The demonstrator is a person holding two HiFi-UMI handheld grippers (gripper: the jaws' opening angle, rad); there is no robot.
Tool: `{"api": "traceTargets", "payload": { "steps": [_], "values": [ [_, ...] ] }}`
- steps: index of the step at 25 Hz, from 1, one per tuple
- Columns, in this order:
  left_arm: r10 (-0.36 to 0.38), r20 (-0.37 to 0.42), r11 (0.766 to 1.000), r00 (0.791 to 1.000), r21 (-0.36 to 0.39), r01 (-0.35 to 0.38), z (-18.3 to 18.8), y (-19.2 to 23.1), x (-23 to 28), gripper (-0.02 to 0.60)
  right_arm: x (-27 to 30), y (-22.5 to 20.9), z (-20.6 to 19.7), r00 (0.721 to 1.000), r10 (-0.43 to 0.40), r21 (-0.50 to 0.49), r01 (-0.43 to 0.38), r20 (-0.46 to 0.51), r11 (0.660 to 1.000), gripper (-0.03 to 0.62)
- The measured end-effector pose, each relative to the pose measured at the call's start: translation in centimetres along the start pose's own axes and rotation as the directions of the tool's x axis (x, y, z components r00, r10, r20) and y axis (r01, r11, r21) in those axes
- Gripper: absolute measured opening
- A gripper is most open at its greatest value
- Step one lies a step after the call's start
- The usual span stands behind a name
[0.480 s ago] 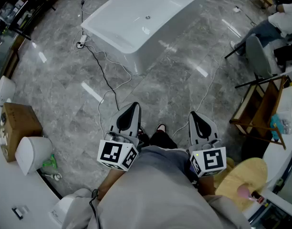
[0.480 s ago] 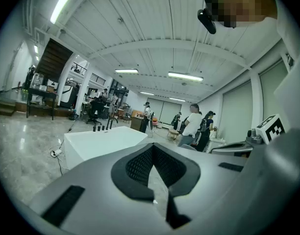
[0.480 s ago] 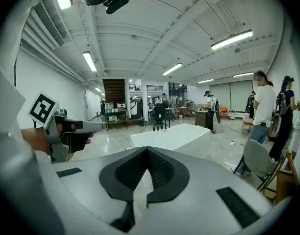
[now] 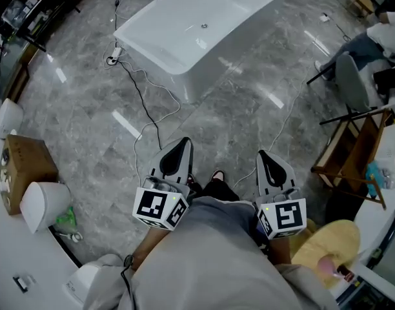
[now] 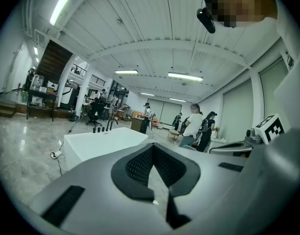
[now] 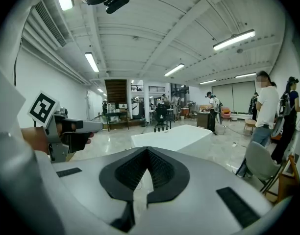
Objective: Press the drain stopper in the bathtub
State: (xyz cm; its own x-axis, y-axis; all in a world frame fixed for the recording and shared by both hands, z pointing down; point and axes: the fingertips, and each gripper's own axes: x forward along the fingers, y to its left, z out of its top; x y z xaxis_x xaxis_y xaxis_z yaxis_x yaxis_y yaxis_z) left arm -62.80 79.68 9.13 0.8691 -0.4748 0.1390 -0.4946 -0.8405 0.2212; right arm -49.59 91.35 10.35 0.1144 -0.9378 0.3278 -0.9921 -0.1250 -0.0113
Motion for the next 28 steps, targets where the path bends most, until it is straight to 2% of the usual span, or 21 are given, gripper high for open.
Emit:
{"api": "traceTargets", "payload": {
  "steps": [9,14,21,28],
  "values": [
    [0.000,0.011,1.000,1.000,-0.011,0.000,0.6,-1.0,1.7,0.005,-0.7,-2.7,1.2,0.998,-0.015,0.009,0.014,0.061,1.000,0.015],
    [-0.025,0.001,1.000,1.000,-0.014,0.025,0.9,-0.9,3.6,0.006,0.2,-3.7,1.5,0.998,-0.025,0.012,0.024,0.052,1.000,0.015],
    [-0.059,-0.008,0.998,0.998,-0.017,0.059,1.8,0.1,9.0,0.005,4.1,-6.3,2.5,0.999,-0.017,0.001,0.017,0.029,1.000,0.015],
    [-0.058,0.000,0.997,0.998,-0.043,0.058,3.5,3.6,15.1,0.006,10.2,-9.2,4.8,1.000,-0.015,-0.019,0.015,0.010,1.000,0.015]
  ]
}}
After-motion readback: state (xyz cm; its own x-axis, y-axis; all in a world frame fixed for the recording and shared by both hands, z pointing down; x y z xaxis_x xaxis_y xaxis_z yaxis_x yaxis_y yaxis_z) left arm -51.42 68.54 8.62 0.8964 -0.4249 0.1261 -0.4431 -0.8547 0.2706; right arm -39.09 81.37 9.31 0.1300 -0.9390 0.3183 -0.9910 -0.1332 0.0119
